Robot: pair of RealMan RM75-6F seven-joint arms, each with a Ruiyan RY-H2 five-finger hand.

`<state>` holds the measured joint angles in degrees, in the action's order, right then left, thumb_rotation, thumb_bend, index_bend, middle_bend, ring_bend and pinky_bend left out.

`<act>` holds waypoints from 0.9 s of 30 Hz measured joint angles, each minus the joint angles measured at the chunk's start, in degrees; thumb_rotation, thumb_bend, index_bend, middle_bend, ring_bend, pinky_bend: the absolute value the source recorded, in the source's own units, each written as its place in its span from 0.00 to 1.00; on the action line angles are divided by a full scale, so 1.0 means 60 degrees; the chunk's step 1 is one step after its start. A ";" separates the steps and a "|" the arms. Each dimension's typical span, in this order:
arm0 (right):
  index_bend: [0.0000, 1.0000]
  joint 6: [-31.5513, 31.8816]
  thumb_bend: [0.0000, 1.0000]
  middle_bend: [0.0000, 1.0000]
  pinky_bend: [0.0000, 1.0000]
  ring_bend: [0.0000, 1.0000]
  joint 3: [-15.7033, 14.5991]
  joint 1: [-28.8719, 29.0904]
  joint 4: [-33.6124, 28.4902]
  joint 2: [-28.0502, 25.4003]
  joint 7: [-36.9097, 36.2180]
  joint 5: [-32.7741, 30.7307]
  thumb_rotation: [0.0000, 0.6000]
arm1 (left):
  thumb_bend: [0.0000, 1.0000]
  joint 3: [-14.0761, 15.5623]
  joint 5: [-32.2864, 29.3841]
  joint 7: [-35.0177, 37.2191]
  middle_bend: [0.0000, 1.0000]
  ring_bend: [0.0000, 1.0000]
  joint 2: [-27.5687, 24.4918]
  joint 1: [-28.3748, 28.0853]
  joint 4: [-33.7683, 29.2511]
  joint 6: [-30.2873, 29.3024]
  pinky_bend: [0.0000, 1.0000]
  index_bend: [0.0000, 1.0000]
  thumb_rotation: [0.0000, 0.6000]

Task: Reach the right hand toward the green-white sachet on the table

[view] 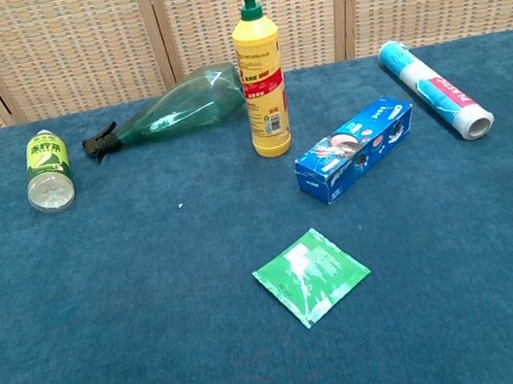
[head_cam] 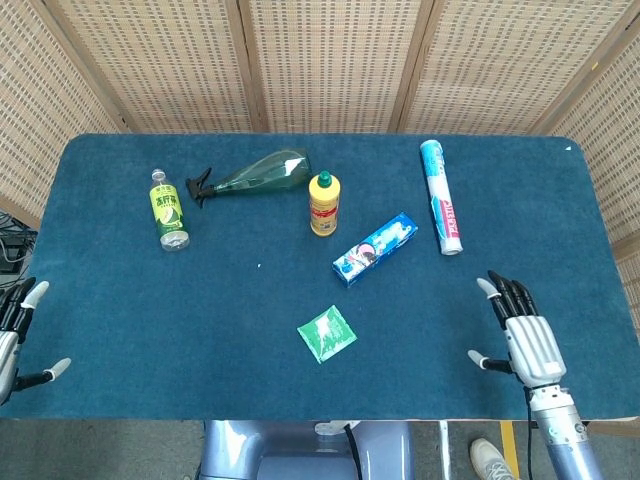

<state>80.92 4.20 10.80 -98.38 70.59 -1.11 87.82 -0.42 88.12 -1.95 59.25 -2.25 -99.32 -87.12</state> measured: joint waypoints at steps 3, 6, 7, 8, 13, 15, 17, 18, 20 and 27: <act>0.01 0.0248 0.20 0.54 0.44 0.51 0.0106 0.0086 0.0142 0.0234 0.0104 0.0304 1.00 | 0.04 -0.0019 0.0010 0.0020 0.00 0.00 -0.0010 0.0009 -0.0008 -0.0042 0.00 0.00 0.97; 0.04 0.0095 0.31 0.71 0.57 0.69 0.0191 0.0351 0.0214 0.0468 0.0391 0.0496 1.00 | 0.04 -0.0006 0.0058 -0.0030 0.00 0.00 -0.0005 0.0007 -0.0028 -0.0048 0.00 0.00 0.97; 0.06 -0.0012 0.35 0.75 0.61 0.74 0.0218 0.0444 0.0220 0.0518 0.0506 0.0513 1.00 | 0.04 -0.0002 0.0068 -0.0045 0.00 0.00 -0.0001 0.0005 -0.0034 -0.0046 0.00 0.00 0.97; 0.07 -0.0196 0.37 0.79 0.65 0.79 0.0256 0.0584 0.0211 0.0593 0.0681 0.0516 1.00 | 0.04 0.0006 0.0074 -0.0073 0.00 0.00 0.0004 0.0003 -0.0037 -0.0037 0.00 0.00 0.97; 0.10 -0.1408 0.38 0.83 0.75 0.88 0.0367 0.1251 -0.0004 0.0981 0.1831 0.0223 1.00 | 0.04 -0.0021 0.0005 -0.0028 0.00 0.00 0.0019 -0.0001 -0.0006 -0.0022 0.00 0.00 0.97; 0.13 -0.1964 0.38 0.84 0.77 0.91 0.0411 0.1559 -0.0153 0.1216 0.2462 -0.0056 1.00 | 0.04 -0.0029 -0.0012 0.0005 0.00 0.00 0.0024 -0.0008 0.0026 -0.0004 0.00 0.00 0.97; 0.16 -0.2455 0.38 0.85 0.79 0.93 0.0448 0.1859 -0.0281 0.1538 0.3030 -0.0410 1.00 | 0.04 -0.0034 -0.0014 0.0037 0.00 0.00 0.0028 -0.0017 0.0048 0.0008 0.00 0.00 0.97; 0.16 -0.2651 0.39 0.85 0.79 0.93 0.0457 0.1973 -0.0328 0.1671 0.3247 -0.0586 1.00 | 0.04 -0.0034 -0.0010 0.0046 0.00 0.00 0.0029 -0.0019 0.0053 0.0009 0.00 0.00 0.97; 0.17 -0.3089 0.39 0.86 0.81 0.95 0.0459 0.2221 -0.0401 0.1922 0.3716 -0.0986 1.00 | 0.04 -0.0033 0.0009 0.0077 0.00 0.00 0.0031 -0.0022 0.0066 0.0005 0.00 0.00 0.97; 0.23 -0.4170 0.44 0.86 0.81 0.96 0.0412 0.3028 -0.0496 0.2761 0.5601 -0.2579 1.00 | 0.04 -0.0027 0.0011 0.0175 0.00 0.00 0.0042 -0.0053 0.0133 0.0072 0.00 0.00 0.97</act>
<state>55.90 6.67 28.97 -101.35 87.15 32.50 72.35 -0.58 88.18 -0.90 59.50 -2.56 -98.53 -86.69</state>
